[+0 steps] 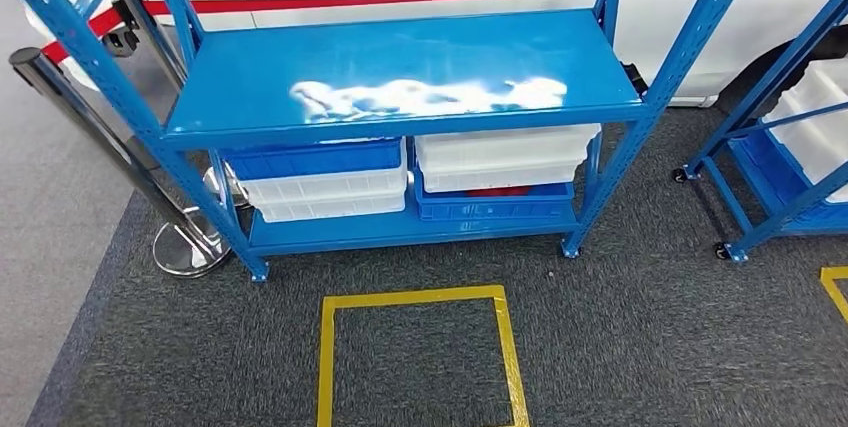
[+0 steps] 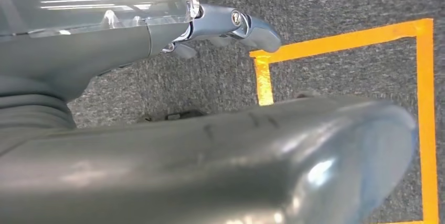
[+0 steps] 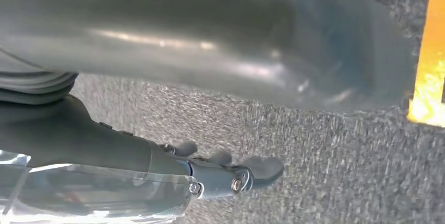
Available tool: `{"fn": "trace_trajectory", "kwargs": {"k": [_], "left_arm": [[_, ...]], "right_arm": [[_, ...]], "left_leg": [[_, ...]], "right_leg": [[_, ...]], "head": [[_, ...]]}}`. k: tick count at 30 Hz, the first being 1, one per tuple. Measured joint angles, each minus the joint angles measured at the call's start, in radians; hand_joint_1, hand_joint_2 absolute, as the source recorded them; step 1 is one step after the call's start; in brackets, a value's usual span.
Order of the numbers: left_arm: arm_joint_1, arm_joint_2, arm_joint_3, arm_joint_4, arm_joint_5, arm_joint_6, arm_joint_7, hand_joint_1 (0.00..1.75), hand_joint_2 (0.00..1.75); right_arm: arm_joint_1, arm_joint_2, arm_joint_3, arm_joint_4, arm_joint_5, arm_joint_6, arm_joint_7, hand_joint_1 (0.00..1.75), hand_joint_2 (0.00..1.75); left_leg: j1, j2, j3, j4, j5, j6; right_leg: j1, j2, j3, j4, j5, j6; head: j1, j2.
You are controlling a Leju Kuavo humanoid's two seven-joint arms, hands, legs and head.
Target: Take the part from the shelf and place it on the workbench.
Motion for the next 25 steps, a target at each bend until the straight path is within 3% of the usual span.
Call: {"fn": "trace_trajectory", "kwargs": {"k": [1, 3, 5, 6, 7, 8, 11, 12, 14, 16, 18, 20, 21, 22, 23, 24, 25], "left_arm": [[-0.004, 0.0, -0.001, 0.0, -0.003, 0.0, 0.003, 0.0, 0.0], [-0.01, 0.001, -0.005, 0.0, -0.008, 0.0, 0.009, 0.0, 0.0], [-0.01, 0.0, -0.008, 0.0, -0.006, 0.001, 0.014, 0.0, 0.0], [-0.007, 0.001, -0.008, 0.0, 0.0, 0.004, 0.012, 0.0, 0.0], [-0.002, 0.001, -0.006, 0.0, 0.01, 0.006, 0.008, 0.0, 0.0], [0.004, 0.002, -0.001, 0.0, 0.023, 0.009, -0.001, 0.0, 0.0], [0.033, 0.007, 0.017, 0.003, 0.052, 0.016, -0.028, 0.0, 0.0], [0.041, 0.009, 0.022, 0.004, 0.057, 0.018, -0.032, 0.0, 0.0], [0.045, 0.01, 0.031, 0.005, 0.064, 0.021, -0.036, 0.0, 0.0], [0.039, 0.009, 0.036, 0.005, 0.067, 0.022, -0.037, 0.0, 0.0], [0.035, 0.01, 0.04, 0.005, 0.068, 0.023, -0.038, 0.0, 0.0], [0.035, 0.01, 0.043, 0.005, 0.069, 0.024, -0.039, 0.0, 0.0], [0.036, 0.01, 0.045, 0.005, 0.069, 0.024, -0.039, 0.0, 0.0], [0.038, 0.01, 0.047, 0.005, 0.069, 0.024, -0.038, 0.0, 0.0], [0.04, 0.01, 0.048, 0.005, 0.069, 0.024, -0.038, 0.0, 0.0], [0.042, 0.01, 0.05, 0.005, 0.069, 0.023, -0.038, 0.0, 0.0], [0.044, 0.009, 0.05, 0.005, 0.069, 0.023, -0.037, 0.0, 0.0]], "right_arm": [[-0.001, 0.002, -0.002, 0.0, -0.002, -0.003, 0.002, 0.0, 0.0], [-0.003, 0.004, -0.009, -0.001, -0.005, -0.008, 0.006, 0.0, 0.0], [-0.003, 0.004, -0.014, -0.001, -0.002, -0.007, 0.004, 0.0, 0.0], [-0.003, 0.004, -0.015, -0.001, 0.004, -0.001, -0.002, 0.0, 0.0], [-0.001, 0.004, -0.015, -0.001, 0.012, 0.008, -0.011, 0.0, 0.0], [0.0, 0.004, -0.015, -0.001, 0.018, 0.025, -0.022, 0.0, 0.0], [-0.002, 0.007, -0.015, 0.0, 0.016, 0.071, -0.045, 0.0, 0.0], [-0.006, 0.008, -0.015, -0.001, 0.015, 0.075, -0.047, 0.0, 0.0], [-0.013, 0.01, -0.015, -0.001, 0.018, 0.067, -0.046, 0.0, 0.0], [-0.013, 0.01, -0.015, -0.002, 0.022, 0.054, -0.044, 0.0, 0.0], [-0.015, 0.01, -0.016, -0.002, 0.022, 0.049, -0.043, 0.0, 0.0], [-0.017, 0.01, -0.016, -0.002, 0.022, 0.047, -0.043, 0.0, 0.0], [-0.016, 0.01, -0.015, -0.002, 0.022, 0.047, -0.043, 0.0, 0.0], [-0.015, 0.01, -0.016, -0.002, 0.022, 0.048, -0.043, 0.0, 0.0], [-0.013, 0.01, -0.016, -0.002, 0.021, 0.048, -0.043, 0.0, 0.0], [-0.011, 0.01, -0.016, -0.002, 0.021, 0.049, -0.043, 0.0, 0.0], [-0.01, 0.01, -0.016, -0.002, 0.02, 0.049, -0.043, 0.0, 0.0]], "left_leg": [[0.001, 0.003, -0.019, 0.038, 0.0, -0.005], [0.004, 0.009, -0.092, 0.158, -0.025, -0.016], [0.007, 0.011, -0.177, 0.255, -0.09, -0.02], [0.008, 0.012, -0.203, 0.265, -0.114, -0.02], [0.008, 0.012, -0.218, 0.247, -0.117, -0.017], [0.007, 0.009, -0.222, 0.202, -0.088, -0.013], [0.001, -0.021, -0.224, 0.051, 0.089, 0.005], [-0.002, -0.029, -0.221, 0.032, 0.121, 0.011], [-0.004, -0.03, -0.2, 0.021, 0.124, 0.023], [-0.002, -0.024, -0.169, 0.003, 0.118, 0.037], [-0.001, -0.02, -0.142, -0.008, 0.104, 0.048], [-0.002, -0.017, -0.121, -0.01, 0.085, 0.053], [-0.002, -0.017, -0.108, -0.01, 0.073, 0.053], [-0.002, -0.018, -0.093, -0.01, 0.061, 0.052], [-0.003, -0.019, -0.076, -0.01, 0.048, 0.051], [-0.003, -0.019, -0.059, -0.011, 0.034, 0.05], [-0.004, -0.019, -0.049, -0.011, 0.028, 0.049]], "right_leg": [[-0.001, -0.001, 0.012, -0.003, -0.007, -0.006], [-0.001, -0.003, 0.038, -0.008, -0.025, -0.014], [-0.001, -0.002, 0.064, -0.011, -0.047, -0.016], [0.0, 0.0, 0.08, -0.011, -0.06, -0.016], [0.0, 0.002, 0.098, -0.011, -0.074, -0.016], [0.001, 0.007, 0.118, -0.011, -0.089, -0.014], [0.004, 0.03, 0.158, -0.011, -0.128, -0.004], [0.005, 0.039, 0.168, -0.011, -0.137, 0.0], [0.005, 0.051, 0.184, -0.003, -0.14, 0.014], [0.004, 0.039, 0.169, 0.049, -0.13, 0.024], [0.004, 0.017, 0.106, 0.149, -0.154, 0.029], [0.004, 0.009, 0.025, 0.242, -0.211, 0.034], [0.003, 0.008, -0.007, 0.263, -0.231, 0.035], [0.004, 0.008, -0.026, 0.257, -0.235, 0.035], [0.005, 0.007, -0.033, 0.226, -0.216, 0.032], [0.008, 0.007, -0.032, 0.173, -0.173, 0.027], [0.009, 0.007, -0.03, 0.144, -0.15, 0.024]], "head": [[0.0, 0.0], [0.0, 0.0], [-0.001, 0.0], [-0.001, 0.0], [-0.001, 0.0], [-0.001, 0.0], [0.0, 0.0], [-0.001, 0.0], [-0.001, 0.0], [-0.001, 0.0], [-0.001, 0.0], [-0.001, 0.0], [-0.001, 0.0], [-0.001, 0.0], [-0.001, 0.0], [-0.001, 0.0], [-0.001, 0.0]]}}
